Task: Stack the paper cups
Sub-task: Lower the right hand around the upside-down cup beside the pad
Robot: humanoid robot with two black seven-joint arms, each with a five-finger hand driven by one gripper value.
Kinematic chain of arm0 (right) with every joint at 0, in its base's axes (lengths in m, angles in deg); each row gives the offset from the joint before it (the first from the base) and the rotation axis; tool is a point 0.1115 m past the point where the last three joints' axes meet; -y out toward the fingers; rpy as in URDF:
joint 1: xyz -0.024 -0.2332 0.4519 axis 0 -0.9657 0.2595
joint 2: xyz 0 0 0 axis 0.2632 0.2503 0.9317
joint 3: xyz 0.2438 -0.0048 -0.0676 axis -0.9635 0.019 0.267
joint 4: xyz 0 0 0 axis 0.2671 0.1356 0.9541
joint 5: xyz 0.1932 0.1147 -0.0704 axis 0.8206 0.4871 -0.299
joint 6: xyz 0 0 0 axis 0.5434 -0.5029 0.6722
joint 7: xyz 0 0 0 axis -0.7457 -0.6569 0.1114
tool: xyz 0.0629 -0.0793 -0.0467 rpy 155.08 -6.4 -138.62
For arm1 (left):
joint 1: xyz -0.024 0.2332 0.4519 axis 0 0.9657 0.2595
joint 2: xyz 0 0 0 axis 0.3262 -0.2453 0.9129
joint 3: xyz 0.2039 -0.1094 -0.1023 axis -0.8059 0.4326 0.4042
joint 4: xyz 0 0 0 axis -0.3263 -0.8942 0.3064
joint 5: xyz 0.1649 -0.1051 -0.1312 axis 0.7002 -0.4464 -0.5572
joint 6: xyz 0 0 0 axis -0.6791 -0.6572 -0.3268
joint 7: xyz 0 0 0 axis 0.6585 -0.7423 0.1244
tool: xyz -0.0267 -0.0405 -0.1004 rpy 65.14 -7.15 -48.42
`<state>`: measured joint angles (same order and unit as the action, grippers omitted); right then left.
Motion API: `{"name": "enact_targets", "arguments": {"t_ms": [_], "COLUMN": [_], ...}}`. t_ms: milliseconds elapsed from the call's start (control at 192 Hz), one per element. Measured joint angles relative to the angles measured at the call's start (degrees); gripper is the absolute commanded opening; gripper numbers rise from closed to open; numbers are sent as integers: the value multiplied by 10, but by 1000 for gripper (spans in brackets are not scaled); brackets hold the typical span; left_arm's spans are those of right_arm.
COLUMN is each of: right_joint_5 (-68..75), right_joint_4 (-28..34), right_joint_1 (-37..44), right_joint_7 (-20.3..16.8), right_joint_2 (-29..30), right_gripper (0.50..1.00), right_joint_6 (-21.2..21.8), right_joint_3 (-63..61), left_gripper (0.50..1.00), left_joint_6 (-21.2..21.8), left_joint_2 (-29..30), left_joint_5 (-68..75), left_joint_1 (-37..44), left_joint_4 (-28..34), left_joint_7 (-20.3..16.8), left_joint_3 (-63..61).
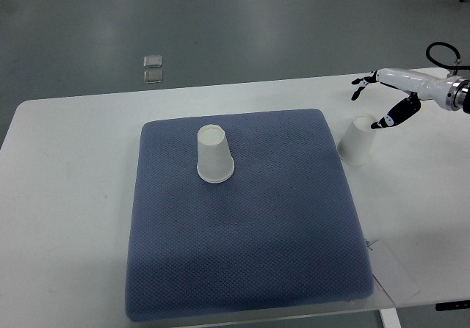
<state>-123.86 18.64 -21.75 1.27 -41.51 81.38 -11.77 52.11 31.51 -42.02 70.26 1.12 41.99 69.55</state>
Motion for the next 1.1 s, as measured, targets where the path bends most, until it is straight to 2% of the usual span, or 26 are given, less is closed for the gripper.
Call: {"name": "enact_targets", "arguments": {"t_ms": [188, 760, 1099], "right_joint_5": [-1, -1, 0], "right_joint_4": [-15, -71, -76], "right_joint_1": [-1, 1, 2], "right_joint_7": [-1, -1, -1], "right_joint_2": [20, 42, 54], "right_gripper": [909, 909, 909], "right_joint_6": [-26, -28, -28], "right_joint_3": [18, 57, 57], "left_gripper": [1000, 1000, 1000], "left_joint_6": [0, 0, 0], "left_joint_2": [0, 0, 0], "left_joint_5": [0, 0, 0], "left_joint_1": [0, 0, 0], "left_joint_4": [0, 0, 0], "left_joint_7": [0, 0, 0], "left_joint_3": [0, 0, 0]}}
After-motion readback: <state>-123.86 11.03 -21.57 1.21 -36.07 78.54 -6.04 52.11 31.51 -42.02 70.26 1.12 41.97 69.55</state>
